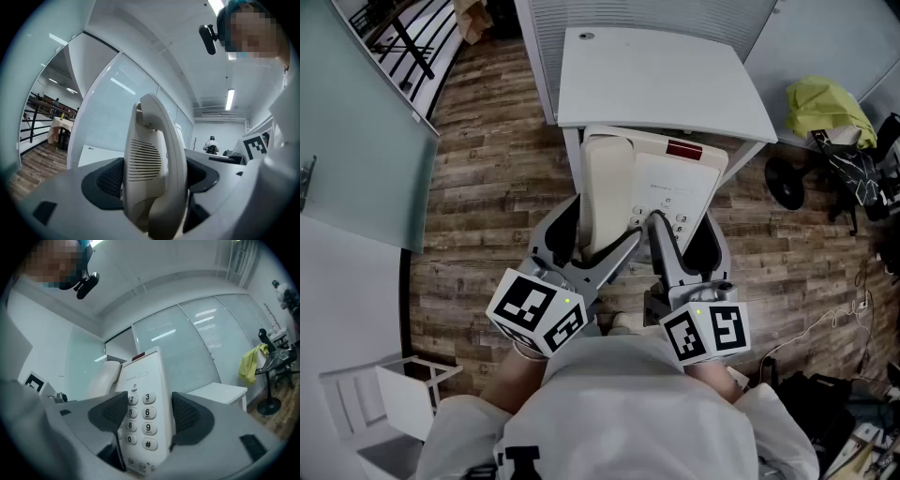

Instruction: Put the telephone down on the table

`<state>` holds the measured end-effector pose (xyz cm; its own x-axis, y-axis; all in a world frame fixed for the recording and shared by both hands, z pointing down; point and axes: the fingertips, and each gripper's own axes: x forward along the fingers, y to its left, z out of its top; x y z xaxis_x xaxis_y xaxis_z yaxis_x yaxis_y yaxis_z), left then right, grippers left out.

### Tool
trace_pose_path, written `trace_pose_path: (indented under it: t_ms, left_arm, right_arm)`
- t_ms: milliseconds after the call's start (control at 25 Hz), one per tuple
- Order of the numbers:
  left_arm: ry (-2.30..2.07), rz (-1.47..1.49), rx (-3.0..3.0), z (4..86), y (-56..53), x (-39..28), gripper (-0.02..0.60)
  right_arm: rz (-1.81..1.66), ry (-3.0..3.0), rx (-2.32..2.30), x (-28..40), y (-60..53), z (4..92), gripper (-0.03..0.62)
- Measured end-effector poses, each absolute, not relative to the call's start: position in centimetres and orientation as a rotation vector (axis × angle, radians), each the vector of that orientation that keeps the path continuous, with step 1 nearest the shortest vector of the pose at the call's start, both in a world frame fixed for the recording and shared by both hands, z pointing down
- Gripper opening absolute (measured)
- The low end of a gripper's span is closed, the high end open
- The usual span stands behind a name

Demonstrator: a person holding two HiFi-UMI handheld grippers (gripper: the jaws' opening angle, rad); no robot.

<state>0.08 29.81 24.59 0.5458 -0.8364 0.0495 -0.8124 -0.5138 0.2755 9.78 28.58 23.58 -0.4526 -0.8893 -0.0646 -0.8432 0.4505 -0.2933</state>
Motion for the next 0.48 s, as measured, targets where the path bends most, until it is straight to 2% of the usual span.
trace_pose_path:
  t_ms: [480]
  left_arm:
    - [-1.408, -0.110, 2.529, 24.81, 29.68, -0.09, 0.373]
  right_arm:
    - [-0.308, 2.488, -1.515, 9.65, 28.63, 23.60, 0.309]
